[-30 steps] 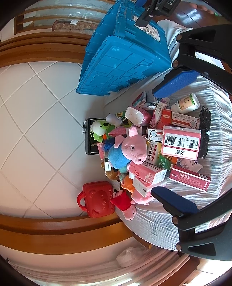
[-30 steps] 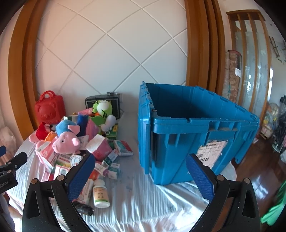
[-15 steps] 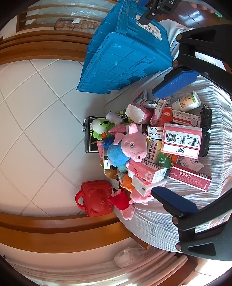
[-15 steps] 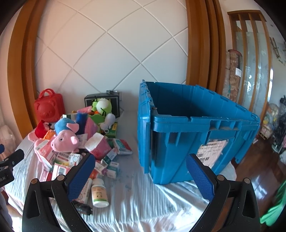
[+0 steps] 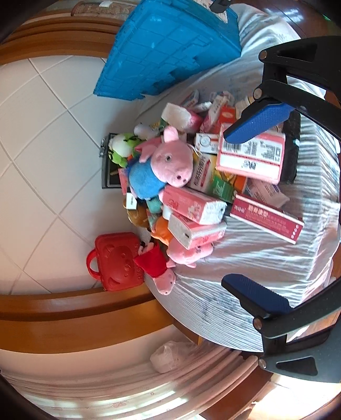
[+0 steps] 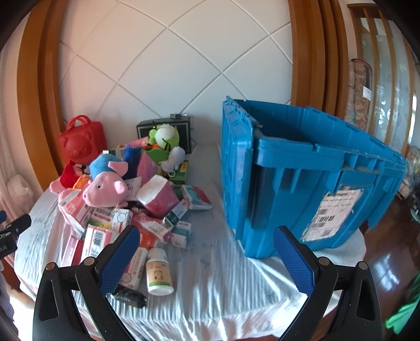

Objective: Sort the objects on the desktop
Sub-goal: 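Move both tools toward the pile of boxes on the table, then grasp the red medicine box with left tool while right tool grasps pink tissue pack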

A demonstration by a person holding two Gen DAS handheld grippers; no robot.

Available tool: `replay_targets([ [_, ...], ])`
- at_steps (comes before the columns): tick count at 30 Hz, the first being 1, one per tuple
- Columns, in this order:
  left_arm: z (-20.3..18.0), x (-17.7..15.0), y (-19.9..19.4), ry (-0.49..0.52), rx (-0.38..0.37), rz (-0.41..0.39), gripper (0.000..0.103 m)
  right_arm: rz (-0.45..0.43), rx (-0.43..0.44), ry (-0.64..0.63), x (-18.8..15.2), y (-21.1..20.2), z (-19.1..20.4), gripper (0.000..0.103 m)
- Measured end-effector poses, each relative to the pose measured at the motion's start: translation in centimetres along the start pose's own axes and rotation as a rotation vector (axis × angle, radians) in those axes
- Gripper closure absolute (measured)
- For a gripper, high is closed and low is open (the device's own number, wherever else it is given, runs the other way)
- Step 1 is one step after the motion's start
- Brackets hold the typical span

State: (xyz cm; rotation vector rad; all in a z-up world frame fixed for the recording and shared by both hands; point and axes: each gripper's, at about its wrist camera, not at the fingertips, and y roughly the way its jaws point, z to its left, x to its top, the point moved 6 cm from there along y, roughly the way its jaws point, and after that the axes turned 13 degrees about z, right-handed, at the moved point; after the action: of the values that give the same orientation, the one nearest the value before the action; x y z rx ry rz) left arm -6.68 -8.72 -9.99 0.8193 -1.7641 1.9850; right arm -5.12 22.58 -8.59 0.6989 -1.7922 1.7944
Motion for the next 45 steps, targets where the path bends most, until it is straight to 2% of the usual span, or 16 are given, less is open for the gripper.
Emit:
replay_targets([
  [3,2.4,-1.1,3.1,0.006,0.042,0.078,0.002,0.085,0.026,-0.014,-1.1,3.5,1.1,0.000],
  [8,4.0,-3.0,8.2,0.075,0.053,0.187,0.002,0.200,0.040,0.001,-3.0,7.8,3.2,0.000],
  [12,3.4,-4.1,11.9,0.105,0.011,0.259,0.002,0.275,0.047,-0.012,-4.1,10.0,5.2,0.000],
  [17,2.3,-4.9,15.3,0.154,-0.018,0.317,0.002,0.309,0.079,-0.020,-4.1,10.7,8.4,0.002],
  [18,2.1,-5.0,15.9,0.164,-0.033,0.328,0.005,0.314,0.086,-0.027,-4.1,10.8,9.2,0.003],
  [22,1.5,-5.9,17.8,0.214,-0.072,0.383,0.016,0.336,0.110,-0.042,-4.1,11.3,12.3,0.017],
  [26,1.3,-6.4,19.3,0.239,-0.108,0.414,0.020,0.357,0.133,-0.051,-4.3,12.2,15.6,0.017],
  [29,1.1,-6.7,19.9,0.260,-0.170,0.445,0.042,0.381,0.144,-0.046,-4.7,13.2,17.6,0.017],
  [30,1.0,-6.8,20.0,0.263,-0.207,0.459,0.058,0.391,0.143,-0.041,-4.8,13.6,18.3,0.017],
  [32,1.0,-6.7,20.0,0.261,-0.238,0.462,0.059,0.397,0.144,-0.034,-4.8,14.1,19.2,0.017],
  [45,2.9,-3.1,16.4,0.290,-0.199,0.335,0.059,0.448,0.062,0.013,-5.1,18.1,21.8,0.012],
])
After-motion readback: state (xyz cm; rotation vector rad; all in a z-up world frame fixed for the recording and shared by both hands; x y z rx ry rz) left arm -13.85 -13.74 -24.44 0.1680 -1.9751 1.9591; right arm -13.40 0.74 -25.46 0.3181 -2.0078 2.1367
